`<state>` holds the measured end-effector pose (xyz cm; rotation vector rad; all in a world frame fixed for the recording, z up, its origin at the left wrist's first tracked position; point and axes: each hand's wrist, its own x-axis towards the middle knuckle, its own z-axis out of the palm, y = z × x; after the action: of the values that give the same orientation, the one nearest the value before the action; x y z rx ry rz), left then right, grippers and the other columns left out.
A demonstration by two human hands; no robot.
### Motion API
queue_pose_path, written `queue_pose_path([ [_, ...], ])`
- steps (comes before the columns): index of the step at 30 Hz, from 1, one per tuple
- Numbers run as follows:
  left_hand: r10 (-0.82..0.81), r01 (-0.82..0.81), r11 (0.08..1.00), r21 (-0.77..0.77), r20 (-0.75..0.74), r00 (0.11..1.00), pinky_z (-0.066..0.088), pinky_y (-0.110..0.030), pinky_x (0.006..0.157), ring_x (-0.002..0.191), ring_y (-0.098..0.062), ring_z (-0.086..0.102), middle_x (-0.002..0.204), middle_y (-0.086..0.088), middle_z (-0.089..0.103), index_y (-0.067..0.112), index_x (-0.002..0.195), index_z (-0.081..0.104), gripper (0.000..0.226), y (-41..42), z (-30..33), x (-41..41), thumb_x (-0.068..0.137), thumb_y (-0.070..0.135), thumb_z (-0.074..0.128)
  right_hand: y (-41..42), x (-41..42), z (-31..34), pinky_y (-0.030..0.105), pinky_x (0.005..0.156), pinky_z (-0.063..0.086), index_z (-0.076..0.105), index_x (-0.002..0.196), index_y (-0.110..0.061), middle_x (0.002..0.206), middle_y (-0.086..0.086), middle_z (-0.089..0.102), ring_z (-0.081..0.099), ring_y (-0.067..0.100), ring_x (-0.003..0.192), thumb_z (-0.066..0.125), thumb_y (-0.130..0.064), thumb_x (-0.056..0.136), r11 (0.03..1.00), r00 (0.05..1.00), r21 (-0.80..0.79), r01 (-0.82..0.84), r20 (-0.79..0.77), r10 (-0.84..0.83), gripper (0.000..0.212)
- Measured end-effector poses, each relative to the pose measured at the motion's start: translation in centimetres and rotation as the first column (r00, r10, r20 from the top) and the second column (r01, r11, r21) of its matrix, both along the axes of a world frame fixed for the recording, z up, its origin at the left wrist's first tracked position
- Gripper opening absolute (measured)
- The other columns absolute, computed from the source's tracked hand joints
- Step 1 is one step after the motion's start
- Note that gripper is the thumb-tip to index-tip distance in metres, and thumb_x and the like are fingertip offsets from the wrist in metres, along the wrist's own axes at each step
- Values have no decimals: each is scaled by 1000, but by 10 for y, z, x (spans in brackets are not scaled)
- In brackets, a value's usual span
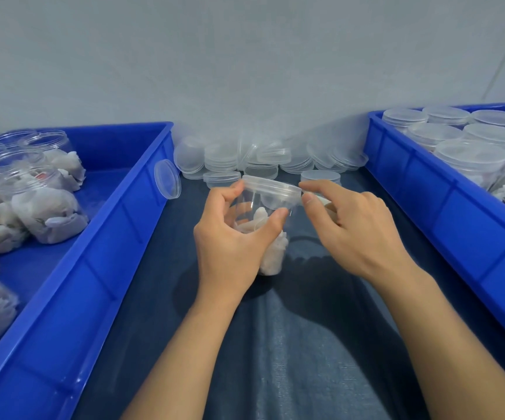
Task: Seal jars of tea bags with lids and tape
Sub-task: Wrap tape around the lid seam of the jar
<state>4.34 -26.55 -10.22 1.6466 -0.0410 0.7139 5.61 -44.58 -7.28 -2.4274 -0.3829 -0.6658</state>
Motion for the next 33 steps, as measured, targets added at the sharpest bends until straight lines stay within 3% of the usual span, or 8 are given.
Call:
queue_pose_path([
  [9, -84, 83, 994, -69, -7, 996, 62, -28, 87, 105, -14, 77, 128, 12, 71, 26, 113, 65, 49, 1, 3, 0, 76, 21, 97, -2, 3, -3, 41, 68, 51, 65, 129, -43, 49, -13, 44, 54, 23, 63, 35, -58, 104, 998, 999, -58, 35, 15, -34, 42],
  [15, -148, 145, 986, -84, -33, 988, 61, -25, 86, 106, -14, 77, 125, 18, 70, 32, 112, 63, 48, 5, 2, 2, 74, 34, 91, 2, 4, -9, 37, 58, 46, 65, 125, -41, 58, -8, 60, 60, 32, 61, 33, -59, 105, 987, 987, -123, 101, 137, -84, 42],
  [19, -105, 113, 989, 91, -91, 990, 53, -20, 91, 117, -2, 68, 125, 26, 66, 34, 119, 57, 42, 3, 4, -2, 85, 46, 78, 6, 5, -11, 38, 56, 46, 68, 121, -36, 63, -2, 69, 63, 38, 62, 37, -55, 107, 982, 975, -137, 129, 198, -101, 40],
  [21, -13, 46, 959, 280, -117, 993, 50, -29, 96, 119, 4, 60, 121, 30, 63, 38, 122, 50, 42, 1, 6, -5, 89, 59, 64, 7, 3, -11, 39, 56, 47, 70, 117, -33, 63, 0, 69, 64, 40, 63, 37, -55, 107, 978, 974, -154, 138, 202, -106, 41],
  [24, 74, -19, 938, 346, -147, 986, 48, -43, 91, 114, -13, 67, 124, 19, 65, 47, 119, 39, 44, -2, 8, -8, 86, 74, 50, 14, -1, -10, 44, 61, 50, 66, 118, -31, 68, 1, 70, 65, 41, 68, 28, -59, 106, 969, 983, -210, 134, 156, -102, 49],
  [26, 108, -44, 940, 338, -175, 979, 46, -45, 87, 104, -19, 68, 112, 19, 69, 49, 115, 36, 48, -3, 8, -7, 83, 83, 47, 19, -4, -9, 44, 63, 49, 62, 123, -33, 71, 1, 70, 65, 41, 71, 20, -59, 105, 967, 989, -230, 112, 123, -85, 52],
  [29, 121, -61, 957, 284, -197, 973, 44, -40, 82, 94, 4, 63, 89, 27, 68, 51, 113, 36, 48, 0, 8, -4, 81, 85, 48, 20, -8, -7, 46, 68, 50, 54, 135, -36, 75, -1, 70, 64, 40, 75, 21, -51, 102, 978, 998, -204, 33, 55, -22, 49],
  [33, 102, -55, 973, 226, -203, 974, 44, -30, 74, 90, 21, 57, 94, 23, 65, 53, 113, 41, 44, 5, 4, 0, 83, 83, 51, 17, -9, -4, 45, 70, 50, 49, 144, -40, 67, -5, 62, 60, 35, 71, 28, -50, 101, 984, 1000, -178, -24, -2, 24, 49],
])
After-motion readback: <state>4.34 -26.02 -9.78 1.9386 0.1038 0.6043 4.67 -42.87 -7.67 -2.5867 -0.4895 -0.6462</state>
